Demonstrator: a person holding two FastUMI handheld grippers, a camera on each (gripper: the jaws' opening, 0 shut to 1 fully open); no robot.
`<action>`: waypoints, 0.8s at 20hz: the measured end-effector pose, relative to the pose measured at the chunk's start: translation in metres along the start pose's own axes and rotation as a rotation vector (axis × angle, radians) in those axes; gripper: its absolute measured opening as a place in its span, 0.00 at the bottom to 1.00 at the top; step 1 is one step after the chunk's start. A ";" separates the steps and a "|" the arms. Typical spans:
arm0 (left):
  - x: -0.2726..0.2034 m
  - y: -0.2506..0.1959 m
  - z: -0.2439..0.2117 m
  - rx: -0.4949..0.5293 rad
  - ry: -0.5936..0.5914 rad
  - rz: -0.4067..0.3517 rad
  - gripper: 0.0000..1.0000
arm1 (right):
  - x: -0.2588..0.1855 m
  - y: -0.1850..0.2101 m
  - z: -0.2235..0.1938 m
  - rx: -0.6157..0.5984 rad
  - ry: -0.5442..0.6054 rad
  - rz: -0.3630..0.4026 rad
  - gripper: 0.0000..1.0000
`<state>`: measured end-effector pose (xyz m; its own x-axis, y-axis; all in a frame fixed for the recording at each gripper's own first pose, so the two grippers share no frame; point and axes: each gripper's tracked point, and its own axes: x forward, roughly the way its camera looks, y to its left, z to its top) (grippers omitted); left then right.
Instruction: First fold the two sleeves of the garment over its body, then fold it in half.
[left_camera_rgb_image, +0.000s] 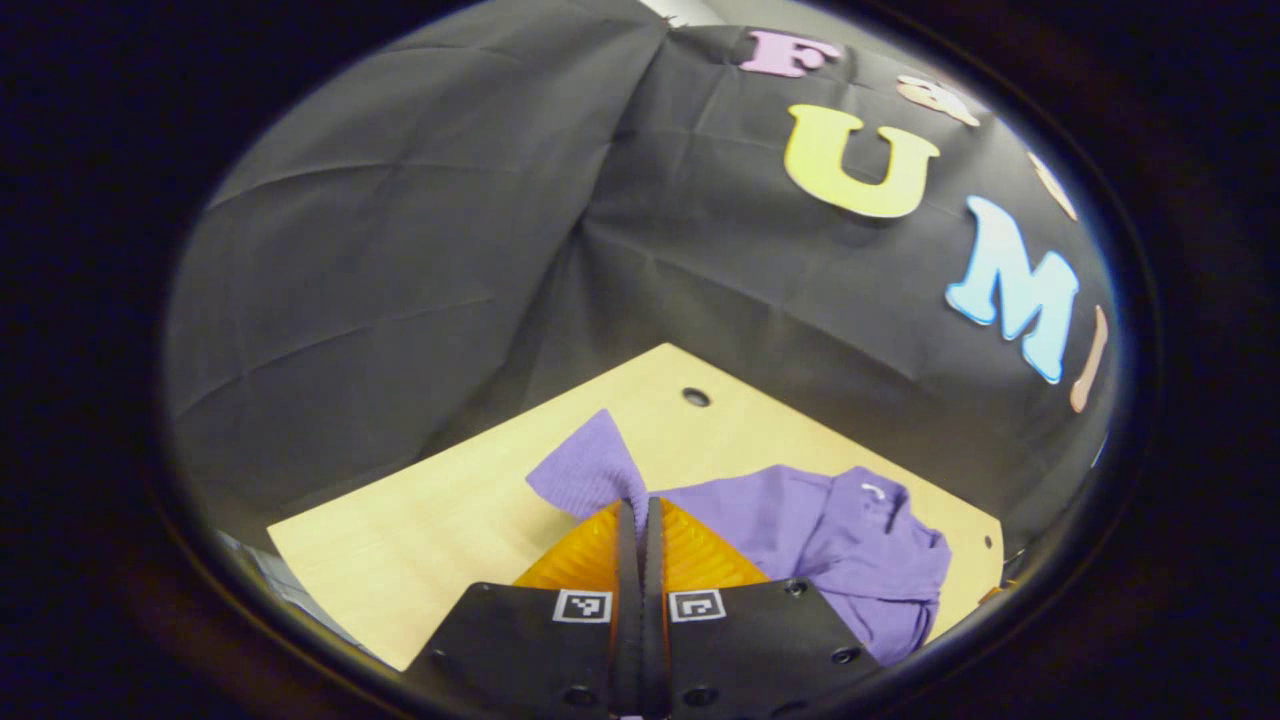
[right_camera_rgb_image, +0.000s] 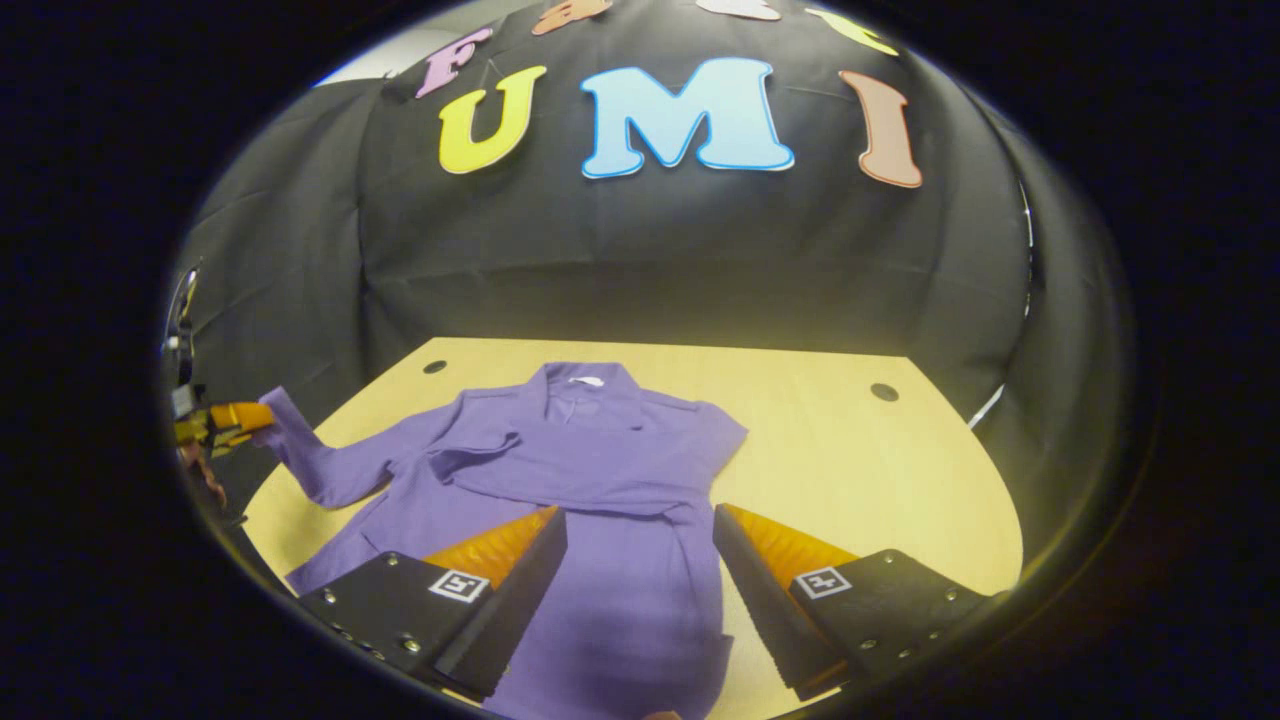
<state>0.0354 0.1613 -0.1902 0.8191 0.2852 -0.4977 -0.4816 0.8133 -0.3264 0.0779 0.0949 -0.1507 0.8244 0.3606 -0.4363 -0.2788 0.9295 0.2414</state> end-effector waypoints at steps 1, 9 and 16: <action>0.002 -0.027 0.003 0.026 -0.007 -0.027 0.07 | -0.002 -0.008 0.001 0.003 -0.006 -0.002 0.95; 0.005 -0.227 -0.030 0.204 0.002 -0.282 0.07 | -0.010 -0.070 -0.007 0.038 -0.017 -0.047 0.95; 0.000 -0.337 -0.099 0.313 0.081 -0.410 0.06 | -0.023 -0.115 -0.029 0.053 0.013 -0.075 0.95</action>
<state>0.1670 -0.1632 -0.1593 0.8882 -0.1181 -0.4440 -0.0003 0.9662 -0.2577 0.0771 -0.0181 -0.1935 0.8356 0.2911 -0.4659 -0.1893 0.9487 0.2532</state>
